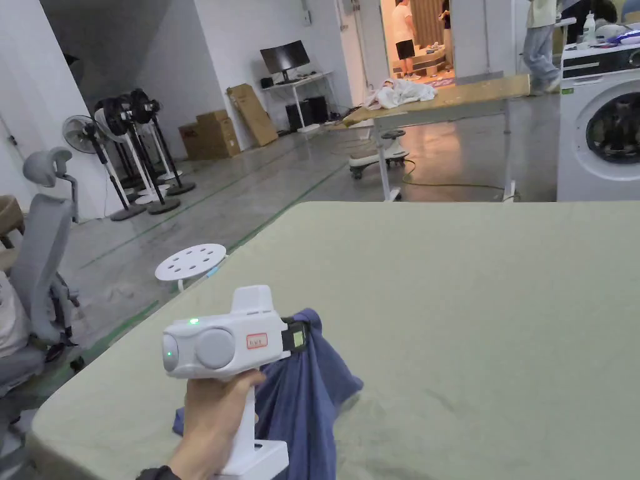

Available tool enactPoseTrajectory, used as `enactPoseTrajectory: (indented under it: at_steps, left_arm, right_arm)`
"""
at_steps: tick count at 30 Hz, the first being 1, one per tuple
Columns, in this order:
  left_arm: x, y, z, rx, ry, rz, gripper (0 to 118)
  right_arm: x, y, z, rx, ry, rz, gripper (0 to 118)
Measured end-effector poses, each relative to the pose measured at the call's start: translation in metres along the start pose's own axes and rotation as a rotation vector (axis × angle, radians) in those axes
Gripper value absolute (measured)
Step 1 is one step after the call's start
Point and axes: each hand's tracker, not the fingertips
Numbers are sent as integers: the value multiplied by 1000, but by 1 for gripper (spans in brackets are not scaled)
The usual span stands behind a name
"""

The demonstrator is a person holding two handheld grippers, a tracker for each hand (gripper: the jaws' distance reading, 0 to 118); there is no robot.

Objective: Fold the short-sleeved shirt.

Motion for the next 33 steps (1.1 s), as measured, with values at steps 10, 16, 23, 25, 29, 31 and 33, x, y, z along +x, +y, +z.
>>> enactPoseTrajectory:
  at_steps: [10,16,23,25,29,31,33]
  left_arm:
    - [251,9,-66,-18,-442,-269,0]
    - [404,-122,-72,-257,-781,-351,0]
    - [501,-275,-21,-522,-1062,-401,0]
    - [509,-292,-17,-520,-1062,-418,2]
    - [480,-270,-7,-409,-1060,-489,71]
    - [447,-239,13,-249,-1022,-499,72]
    - [414,-203,32,-75,-947,-518,72]
  right_arm:
    - [30,5,44,74,-107,-29,2]
    - [51,3,83,109,-227,-51,2]
    - [62,-6,109,112,-320,-68,2]
    - [65,-8,108,105,-324,-65,2]
    - [58,-5,100,98,-288,-28,2]
    - [53,0,90,107,-252,-20,2]
    - [46,8,79,115,-205,-6,2]
